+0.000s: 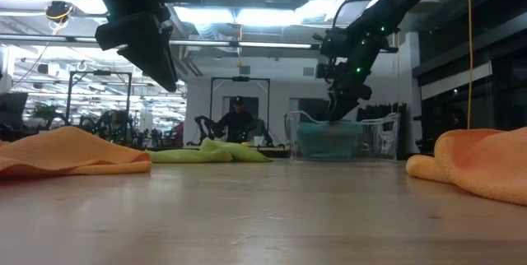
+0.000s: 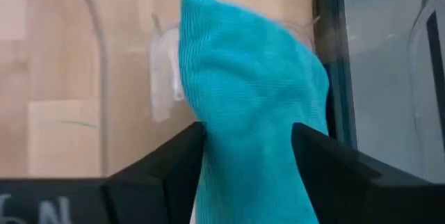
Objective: Fold microfiber towels
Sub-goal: Put the folded blue microfiber cloth into the transparent bin, then fold the left yellow microfiber cloth
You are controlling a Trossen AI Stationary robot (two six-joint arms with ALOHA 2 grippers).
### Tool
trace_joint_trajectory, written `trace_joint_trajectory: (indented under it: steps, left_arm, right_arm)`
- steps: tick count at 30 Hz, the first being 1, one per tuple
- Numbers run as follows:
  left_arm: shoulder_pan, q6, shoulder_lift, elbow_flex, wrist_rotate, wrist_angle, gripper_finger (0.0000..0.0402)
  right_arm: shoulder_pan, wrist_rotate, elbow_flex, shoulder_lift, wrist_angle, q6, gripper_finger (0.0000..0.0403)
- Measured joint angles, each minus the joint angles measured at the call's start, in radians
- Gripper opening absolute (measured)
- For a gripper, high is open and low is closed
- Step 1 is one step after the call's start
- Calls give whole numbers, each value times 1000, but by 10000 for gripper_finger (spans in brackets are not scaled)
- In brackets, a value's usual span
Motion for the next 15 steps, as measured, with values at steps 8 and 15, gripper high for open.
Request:
trace_joint_trajectory:
  steps: [8,15]
  left_arm:
    - [0,0,0,0,0,1,166]
    - [0,0,0,0,1,3,166]
  right_arm:
    - [12,-3,98,-66,-214,77,229]
    - [20,-29,172,-84,-218,252,229]
